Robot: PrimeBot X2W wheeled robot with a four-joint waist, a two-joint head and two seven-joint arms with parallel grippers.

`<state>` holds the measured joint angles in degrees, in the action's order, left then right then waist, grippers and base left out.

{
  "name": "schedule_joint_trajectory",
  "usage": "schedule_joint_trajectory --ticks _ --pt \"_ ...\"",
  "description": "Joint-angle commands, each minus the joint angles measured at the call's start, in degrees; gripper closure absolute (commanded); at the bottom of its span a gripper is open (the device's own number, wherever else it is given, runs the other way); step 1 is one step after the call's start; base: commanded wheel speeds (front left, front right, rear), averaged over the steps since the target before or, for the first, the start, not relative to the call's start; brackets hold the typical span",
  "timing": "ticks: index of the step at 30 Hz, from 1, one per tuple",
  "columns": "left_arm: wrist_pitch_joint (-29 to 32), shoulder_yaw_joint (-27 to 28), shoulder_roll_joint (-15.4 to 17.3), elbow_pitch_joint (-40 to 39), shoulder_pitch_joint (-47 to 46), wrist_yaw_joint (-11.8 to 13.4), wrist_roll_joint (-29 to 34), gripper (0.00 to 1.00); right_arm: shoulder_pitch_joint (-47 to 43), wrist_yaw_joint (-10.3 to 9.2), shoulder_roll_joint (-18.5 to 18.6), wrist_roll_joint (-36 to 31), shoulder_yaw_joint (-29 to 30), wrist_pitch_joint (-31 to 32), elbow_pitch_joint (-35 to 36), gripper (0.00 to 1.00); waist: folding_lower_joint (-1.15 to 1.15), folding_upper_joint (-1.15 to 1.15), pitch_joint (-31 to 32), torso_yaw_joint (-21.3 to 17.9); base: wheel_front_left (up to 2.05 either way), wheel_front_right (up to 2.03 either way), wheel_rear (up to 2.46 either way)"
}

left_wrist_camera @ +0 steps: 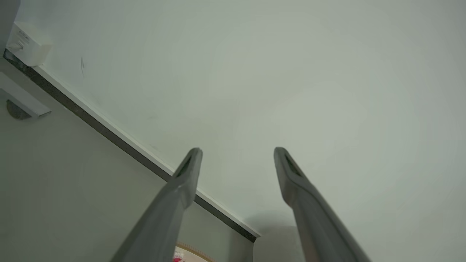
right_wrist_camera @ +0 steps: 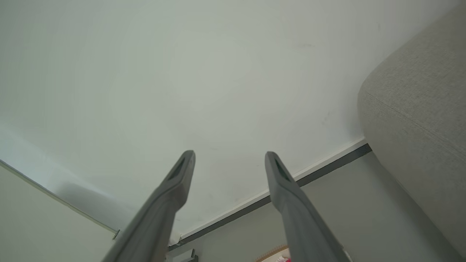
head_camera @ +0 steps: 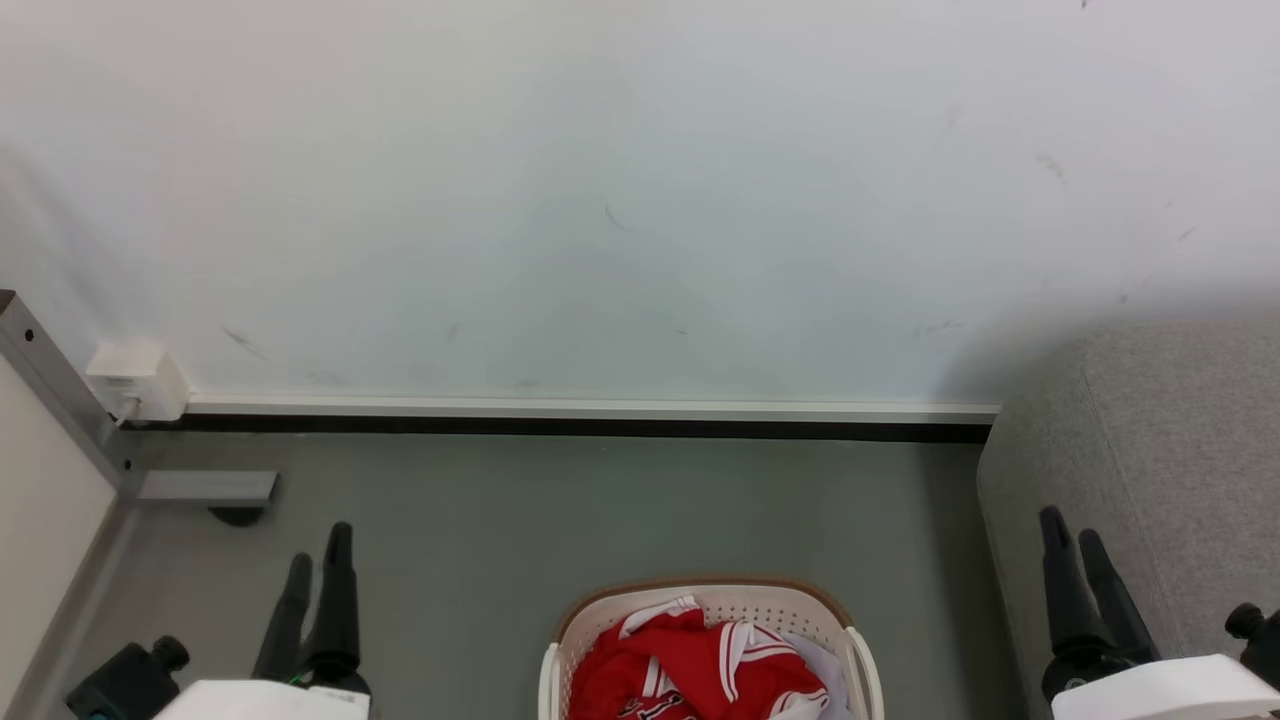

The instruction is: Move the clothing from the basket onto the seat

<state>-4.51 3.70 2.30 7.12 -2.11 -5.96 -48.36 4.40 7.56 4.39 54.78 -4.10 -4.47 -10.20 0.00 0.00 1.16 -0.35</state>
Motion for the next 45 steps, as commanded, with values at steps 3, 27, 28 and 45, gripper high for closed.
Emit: schedule_joint_trajectory --ticks 3,27,28,45 --pt "-1.04 -0.72 0.53 -0.94 0.03 0.36 6.4 0.0 1.01 -0.06 1.7 -5.26 -2.36 -1.07 0.04 0.0 0.0 0.0 0.12 -0.01 0.0 0.0 0.0" --pt "-4.81 -2.96 1.05 -1.99 0.77 1.75 23.07 0.0 0.68 -0.08 1.21 -21.43 -4.15 -4.83 0.32 0.0 0.0 0.0 0.97 -0.07 0.0 0.0 0.0" --pt "-4.94 -2.99 1.07 -2.05 0.81 1.79 23.54 0.0 0.61 -0.08 1.13 -21.86 -4.15 -4.95 0.3 0.0 0.0 0.0 1.02 -0.06 0.0 0.0 0.0" --pt "-7.19 -2.95 1.17 -1.48 1.41 1.83 32.39 0.0 0.4 -0.1 0.84 -30.23 -5.11 -7.25 -0.68 0.0 0.0 0.0 1.7 -0.18 0.0 0.0 0.0"
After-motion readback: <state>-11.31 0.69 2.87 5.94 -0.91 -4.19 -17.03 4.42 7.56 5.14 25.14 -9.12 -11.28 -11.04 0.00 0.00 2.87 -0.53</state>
